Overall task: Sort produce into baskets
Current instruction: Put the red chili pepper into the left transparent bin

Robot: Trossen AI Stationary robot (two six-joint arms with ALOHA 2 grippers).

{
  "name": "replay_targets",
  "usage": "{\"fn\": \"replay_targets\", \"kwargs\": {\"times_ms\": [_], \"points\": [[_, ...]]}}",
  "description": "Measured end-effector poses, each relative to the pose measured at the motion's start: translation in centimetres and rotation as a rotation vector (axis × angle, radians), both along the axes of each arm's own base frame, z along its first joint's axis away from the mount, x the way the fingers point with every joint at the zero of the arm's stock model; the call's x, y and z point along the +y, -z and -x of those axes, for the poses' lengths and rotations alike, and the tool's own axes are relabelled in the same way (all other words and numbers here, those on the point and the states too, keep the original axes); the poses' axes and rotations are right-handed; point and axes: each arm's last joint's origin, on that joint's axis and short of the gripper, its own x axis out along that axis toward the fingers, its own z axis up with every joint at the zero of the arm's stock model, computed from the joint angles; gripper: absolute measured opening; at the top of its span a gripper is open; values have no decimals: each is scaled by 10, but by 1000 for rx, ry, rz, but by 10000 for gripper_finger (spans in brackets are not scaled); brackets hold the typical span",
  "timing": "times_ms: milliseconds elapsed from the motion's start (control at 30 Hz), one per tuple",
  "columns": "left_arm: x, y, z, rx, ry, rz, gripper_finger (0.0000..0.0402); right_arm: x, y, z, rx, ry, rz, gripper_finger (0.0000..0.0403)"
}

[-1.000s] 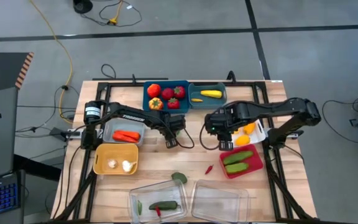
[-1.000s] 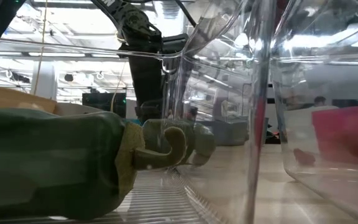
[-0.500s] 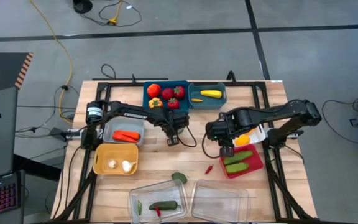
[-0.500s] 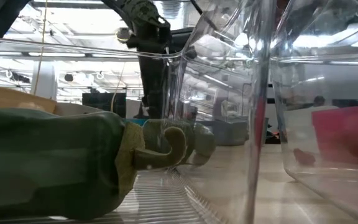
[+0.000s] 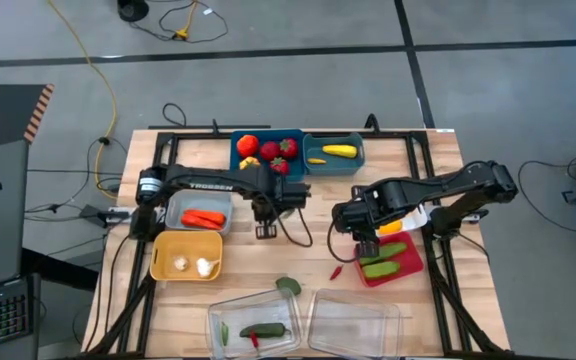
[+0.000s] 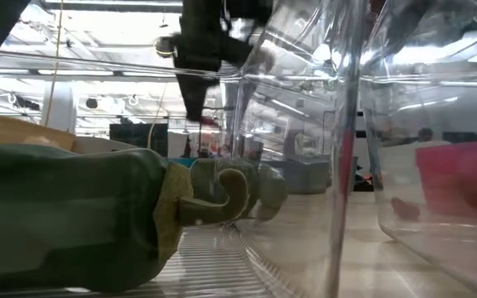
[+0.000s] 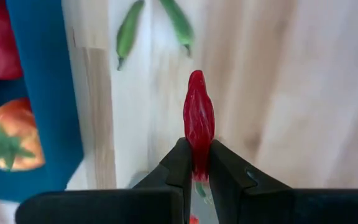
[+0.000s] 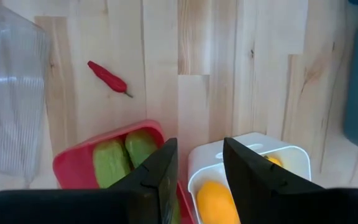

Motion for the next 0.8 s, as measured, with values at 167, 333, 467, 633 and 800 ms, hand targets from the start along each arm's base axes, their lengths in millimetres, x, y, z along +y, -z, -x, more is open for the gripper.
{"fn": "replay_targets", "kwargs": {"times_ms": [167,333,467,633,800], "points": [[-38,-34,3,-11,55,16,27,0,0,0,-1,0,0,154],[-78,-56,6,-74,93,98,27,0,0,0,-2,0,0,154],[-109,-62,11,-93,116,164,27,0,0,-1,-10,-2,-2,154],[-145,-62,21,-74,101,244,27,0,-1,-4,-36,-9,-5,154],[-177,-63,31,-77,55,286,27,1,-1,-5,-52,-9,-9,154]]}}
